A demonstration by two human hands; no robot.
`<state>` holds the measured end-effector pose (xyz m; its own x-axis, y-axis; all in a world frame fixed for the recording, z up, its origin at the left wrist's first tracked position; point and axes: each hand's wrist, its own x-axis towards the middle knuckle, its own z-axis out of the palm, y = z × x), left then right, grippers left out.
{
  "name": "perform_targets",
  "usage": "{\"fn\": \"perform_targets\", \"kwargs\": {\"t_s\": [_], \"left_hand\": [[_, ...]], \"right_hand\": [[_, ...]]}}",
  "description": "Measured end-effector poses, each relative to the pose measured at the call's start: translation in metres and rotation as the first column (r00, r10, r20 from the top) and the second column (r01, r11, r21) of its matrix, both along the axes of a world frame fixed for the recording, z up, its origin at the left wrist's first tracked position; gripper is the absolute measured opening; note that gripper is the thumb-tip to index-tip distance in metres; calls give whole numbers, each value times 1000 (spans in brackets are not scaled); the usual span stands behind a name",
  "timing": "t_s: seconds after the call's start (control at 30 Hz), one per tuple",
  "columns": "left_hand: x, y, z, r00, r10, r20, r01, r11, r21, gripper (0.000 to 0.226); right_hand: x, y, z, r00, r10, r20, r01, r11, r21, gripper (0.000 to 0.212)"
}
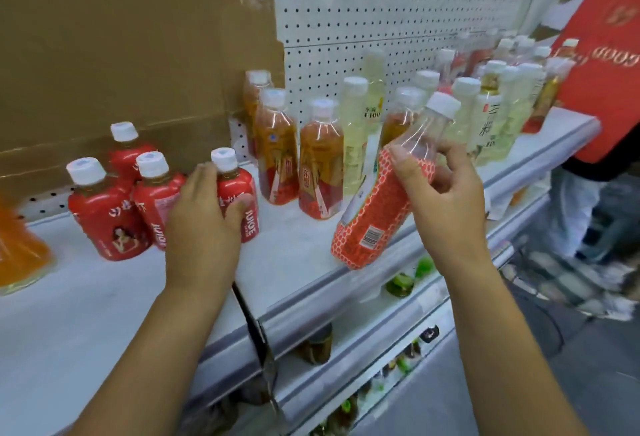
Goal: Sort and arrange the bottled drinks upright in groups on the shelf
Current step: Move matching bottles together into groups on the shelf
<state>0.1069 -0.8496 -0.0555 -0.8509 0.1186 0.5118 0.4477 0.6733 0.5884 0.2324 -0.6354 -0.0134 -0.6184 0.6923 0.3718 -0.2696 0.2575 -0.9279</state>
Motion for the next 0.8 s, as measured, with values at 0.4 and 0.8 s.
{"fn": "perform_targets", "kwargs": {"t_s": [0.4, 0.8], "left_hand": [[54, 131, 25, 797, -530, 289, 420, 831, 365, 52], [6, 276, -8, 952, -147, 270, 82, 968, 237, 56]], "right_hand": [[29, 76, -25, 998, -50, 34, 54, 988, -145, 28], [8, 195, -22, 970, 215, 115, -211, 976, -47, 11]]}}
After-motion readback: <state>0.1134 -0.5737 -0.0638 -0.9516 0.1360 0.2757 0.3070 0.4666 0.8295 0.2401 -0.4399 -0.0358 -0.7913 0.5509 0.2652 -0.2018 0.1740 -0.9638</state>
